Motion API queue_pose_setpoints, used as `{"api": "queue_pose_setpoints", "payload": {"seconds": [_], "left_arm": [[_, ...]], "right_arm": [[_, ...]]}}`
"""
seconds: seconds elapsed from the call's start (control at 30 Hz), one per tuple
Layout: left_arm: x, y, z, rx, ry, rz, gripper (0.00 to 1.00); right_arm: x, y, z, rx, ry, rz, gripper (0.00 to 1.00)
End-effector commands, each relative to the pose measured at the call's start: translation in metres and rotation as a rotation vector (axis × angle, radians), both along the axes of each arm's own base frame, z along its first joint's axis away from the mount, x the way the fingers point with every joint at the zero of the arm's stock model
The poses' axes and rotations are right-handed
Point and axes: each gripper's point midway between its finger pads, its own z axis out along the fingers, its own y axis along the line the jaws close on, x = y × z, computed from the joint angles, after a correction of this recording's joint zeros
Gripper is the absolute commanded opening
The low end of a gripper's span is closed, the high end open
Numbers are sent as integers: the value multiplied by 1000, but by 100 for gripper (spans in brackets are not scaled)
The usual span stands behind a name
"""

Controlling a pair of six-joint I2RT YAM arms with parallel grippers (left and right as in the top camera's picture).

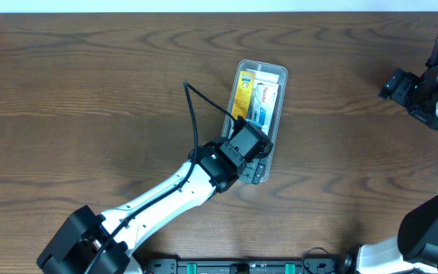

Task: Pack container
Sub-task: 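Lower the green Zam-Buk box into the container's near end, then open the left gripper to release the green box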

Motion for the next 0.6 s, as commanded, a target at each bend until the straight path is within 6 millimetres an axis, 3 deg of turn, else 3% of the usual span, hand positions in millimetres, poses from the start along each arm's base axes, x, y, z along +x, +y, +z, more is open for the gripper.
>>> {"api": "queue_pose_setpoints", "payload": {"seconds": [0.0, 0.1, 0.27, 0.5, 0.57], "left_arm": [[10, -8, 14, -25, -46, 5, 86], [14, -12, 26, -45, -76, -10, 86], [18, -15, 66, -88, -157, -55, 87], [15, -9, 105, -136, -246, -76, 87], [13, -6, 112, -138, -264, -92, 96]], "right_arm": [[0, -1, 1, -4, -2, -9, 99], [0, -2, 1, -5, -3, -10, 99], [0, -2, 1, -5, -3, -9, 99], [0, -2, 1, -5, -3, -10, 99], [0, -2, 1, -5, -3, -9, 99]]}}
